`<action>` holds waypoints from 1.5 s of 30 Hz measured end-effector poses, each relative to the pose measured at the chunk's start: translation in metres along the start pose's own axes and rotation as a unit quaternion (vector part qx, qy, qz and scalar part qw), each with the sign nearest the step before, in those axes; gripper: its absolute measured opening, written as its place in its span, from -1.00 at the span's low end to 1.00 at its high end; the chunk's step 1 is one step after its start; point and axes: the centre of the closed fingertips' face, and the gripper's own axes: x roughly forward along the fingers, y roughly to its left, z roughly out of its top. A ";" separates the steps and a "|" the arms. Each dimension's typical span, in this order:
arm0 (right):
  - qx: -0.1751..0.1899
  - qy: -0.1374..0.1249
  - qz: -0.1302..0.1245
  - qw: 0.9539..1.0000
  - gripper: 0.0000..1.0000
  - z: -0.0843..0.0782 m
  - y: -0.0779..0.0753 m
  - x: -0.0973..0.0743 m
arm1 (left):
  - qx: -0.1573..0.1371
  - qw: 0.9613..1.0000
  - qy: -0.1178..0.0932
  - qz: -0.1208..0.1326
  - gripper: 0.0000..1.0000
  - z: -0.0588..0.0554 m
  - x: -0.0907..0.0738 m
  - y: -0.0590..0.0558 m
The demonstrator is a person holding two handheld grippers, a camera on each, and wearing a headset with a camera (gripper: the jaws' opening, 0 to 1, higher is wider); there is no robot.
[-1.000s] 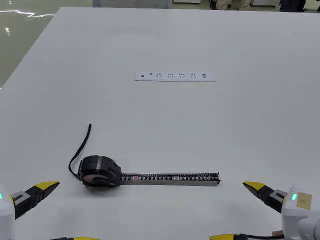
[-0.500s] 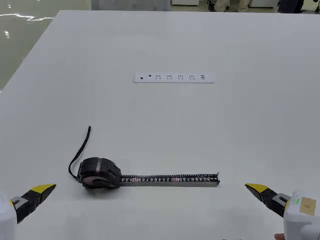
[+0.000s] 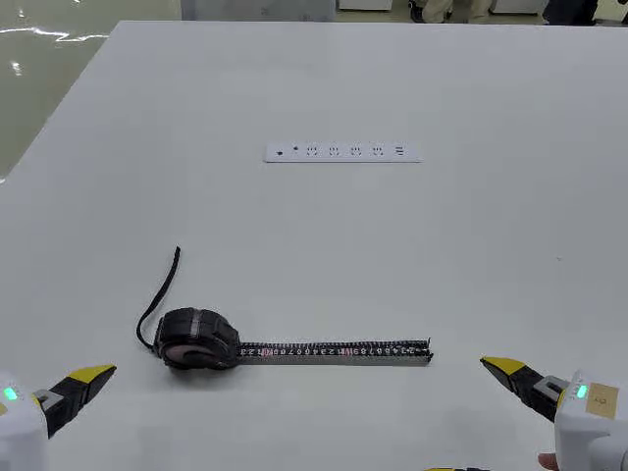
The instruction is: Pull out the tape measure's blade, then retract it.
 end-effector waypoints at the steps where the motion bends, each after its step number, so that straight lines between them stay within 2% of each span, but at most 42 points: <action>1: 0.000 0.001 0.000 1.000 0.86 -0.001 0.000 0.000 | 0.000 1.000 0.000 0.000 1.00 0.000 0.000 0.000; 6: 0.002 0.003 0.002 1.000 0.86 -0.003 0.001 0.001 | -0.020 1.000 -0.001 0.011 1.00 0.001 0.000 0.002; 11: 0.002 0.003 0.002 1.000 0.86 -0.003 -0.001 0.000 | -0.016 1.000 0.003 0.017 1.00 0.001 0.001 0.002; 19: -0.001 0.002 0.006 1.000 0.82 -0.004 -0.002 -0.001 | -0.029 0.999 -0.003 0.036 1.00 0.006 0.005 0.002; 28: -0.014 0.005 0.023 1.000 0.73 -0.008 0.000 0.001 | -0.049 0.997 -0.005 0.064 1.00 0.008 0.013 0.008; 34: -0.027 0.010 0.032 0.999 0.66 -0.009 -0.005 0.004 | -0.055 0.994 -0.013 0.091 1.00 0.014 0.016 0.015; 38: -0.043 0.009 0.038 0.998 0.61 -0.009 -0.009 0.006 | -0.063 0.993 -0.020 0.097 1.00 0.016 0.019 0.017; 45: -0.067 0.013 0.052 0.996 0.50 -0.010 -0.017 0.012 | -0.070 0.990 -0.030 0.122 1.00 0.020 0.026 0.022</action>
